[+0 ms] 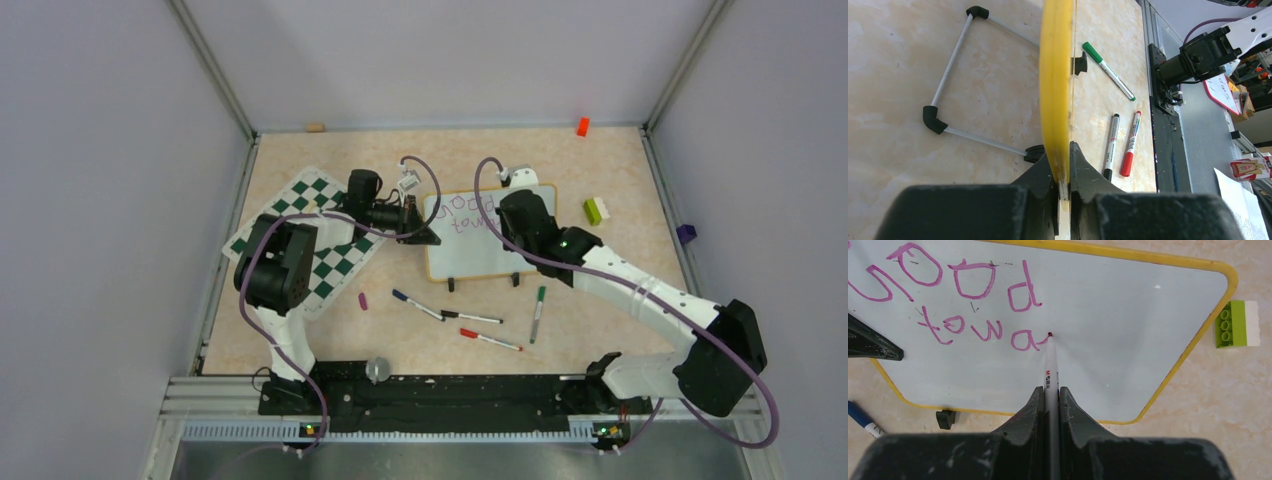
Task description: Write a sentence on the whiteboard
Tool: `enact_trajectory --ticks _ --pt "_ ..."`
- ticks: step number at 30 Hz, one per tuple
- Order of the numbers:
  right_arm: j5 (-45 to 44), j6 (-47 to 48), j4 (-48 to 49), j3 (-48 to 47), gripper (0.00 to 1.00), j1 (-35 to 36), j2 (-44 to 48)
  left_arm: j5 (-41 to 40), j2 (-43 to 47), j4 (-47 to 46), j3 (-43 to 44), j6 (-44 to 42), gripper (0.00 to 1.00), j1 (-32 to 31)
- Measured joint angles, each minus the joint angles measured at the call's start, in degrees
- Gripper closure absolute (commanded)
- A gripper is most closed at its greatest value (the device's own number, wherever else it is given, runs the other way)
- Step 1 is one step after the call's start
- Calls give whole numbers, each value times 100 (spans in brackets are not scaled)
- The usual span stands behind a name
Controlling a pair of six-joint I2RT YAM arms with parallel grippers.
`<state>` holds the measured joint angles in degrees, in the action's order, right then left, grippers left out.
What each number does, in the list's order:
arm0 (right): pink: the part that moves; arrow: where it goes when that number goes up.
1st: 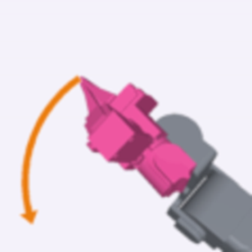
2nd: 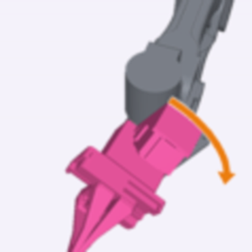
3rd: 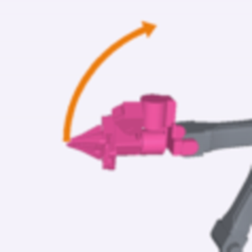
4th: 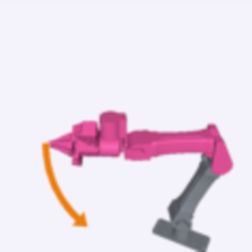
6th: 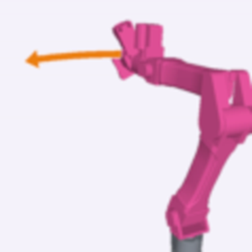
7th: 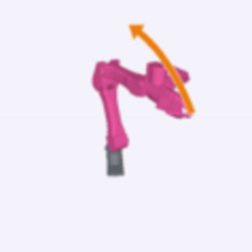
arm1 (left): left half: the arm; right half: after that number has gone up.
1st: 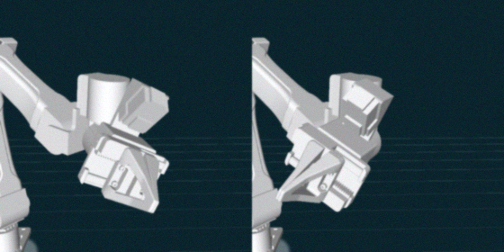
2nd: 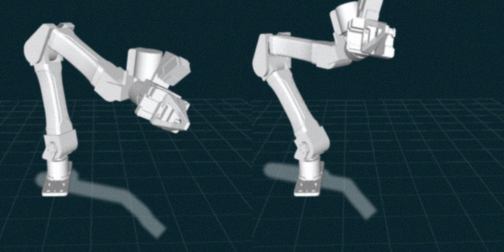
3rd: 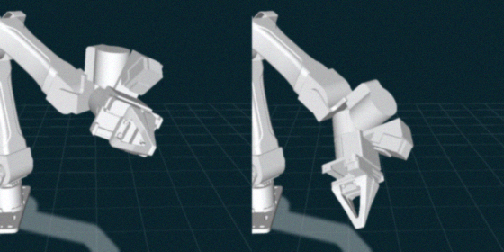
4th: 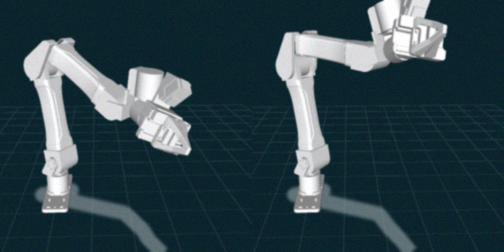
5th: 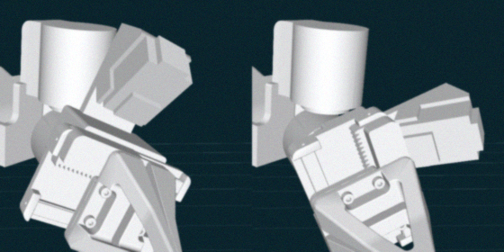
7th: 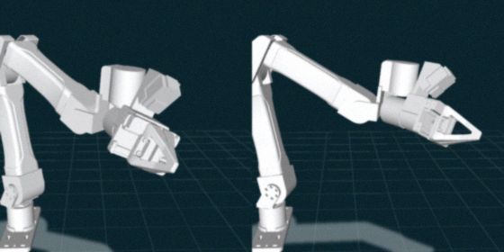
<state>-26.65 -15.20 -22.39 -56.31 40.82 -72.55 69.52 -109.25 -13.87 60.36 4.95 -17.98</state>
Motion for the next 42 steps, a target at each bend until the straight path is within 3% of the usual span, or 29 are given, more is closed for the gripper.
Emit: enact_trajectory --ticks 42 --pt "105 -90 -415 -74 100 -15 -103 -13 0 13 0 4 100 0"
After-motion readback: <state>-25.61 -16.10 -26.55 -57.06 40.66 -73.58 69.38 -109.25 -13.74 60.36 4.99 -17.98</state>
